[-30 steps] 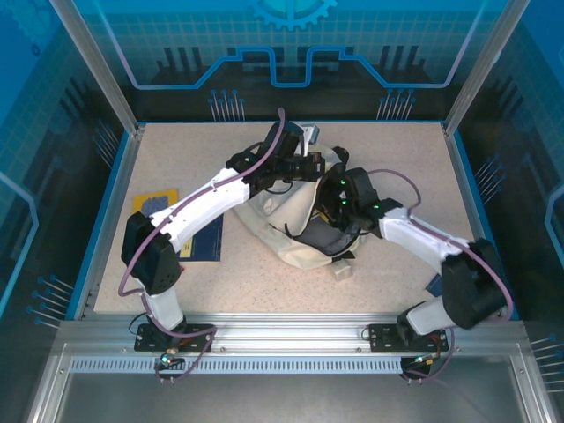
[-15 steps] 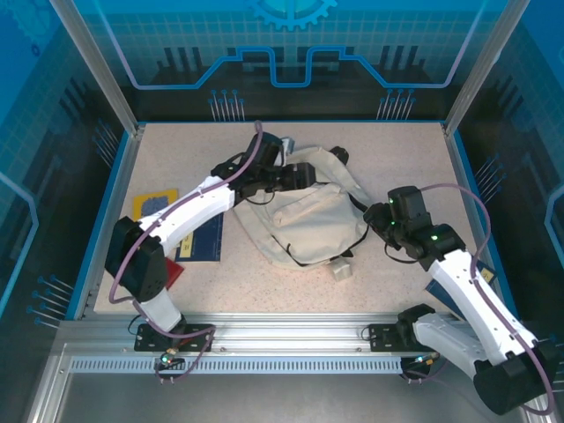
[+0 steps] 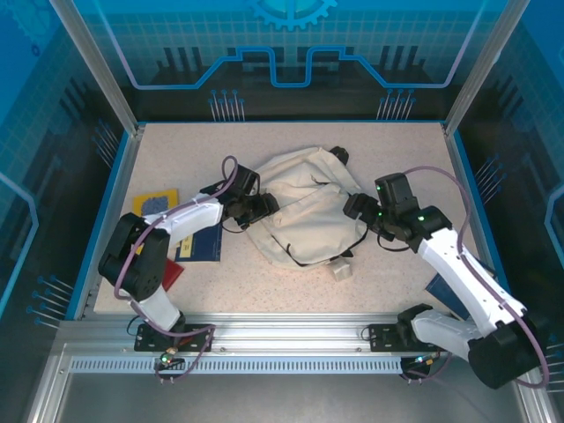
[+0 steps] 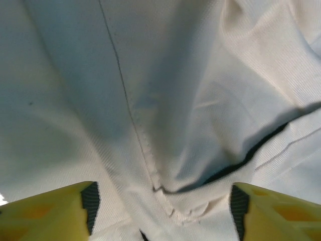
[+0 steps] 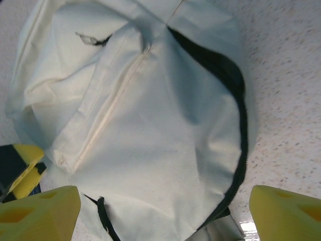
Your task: Pack books, pencil case, and school supplies into a backpack
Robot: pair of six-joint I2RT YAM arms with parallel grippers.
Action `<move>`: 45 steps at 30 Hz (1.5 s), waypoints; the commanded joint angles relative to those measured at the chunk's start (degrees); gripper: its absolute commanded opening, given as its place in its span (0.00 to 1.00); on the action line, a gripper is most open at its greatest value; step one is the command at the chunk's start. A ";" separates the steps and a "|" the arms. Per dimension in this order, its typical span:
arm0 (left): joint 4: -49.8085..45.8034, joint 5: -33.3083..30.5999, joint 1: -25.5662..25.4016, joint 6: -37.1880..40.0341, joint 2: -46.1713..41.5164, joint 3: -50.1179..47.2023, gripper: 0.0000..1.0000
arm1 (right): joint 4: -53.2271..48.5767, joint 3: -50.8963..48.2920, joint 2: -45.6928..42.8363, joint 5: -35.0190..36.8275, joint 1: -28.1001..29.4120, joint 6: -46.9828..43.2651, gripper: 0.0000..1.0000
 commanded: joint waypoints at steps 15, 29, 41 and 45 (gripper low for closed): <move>0.62 5.40 -0.07 5.74 23.63 26.08 0.45 | 4.78 3.51 12.74 -3.99 3.51 -0.88 0.87; -8.94 1.89 7.33 13.78 3.65 16.79 0.87 | 3.17 7.72 14.70 -1.14 8.37 -4.52 1.00; -8.13 -3.67 19.33 11.61 2.05 3.97 0.99 | 2.32 14.18 21.91 -1.76 12.46 -5.92 1.00; -7.41 -3.45 19.69 10.75 6.82 6.50 0.99 | 2.24 14.95 23.06 -2.03 13.35 -5.76 1.00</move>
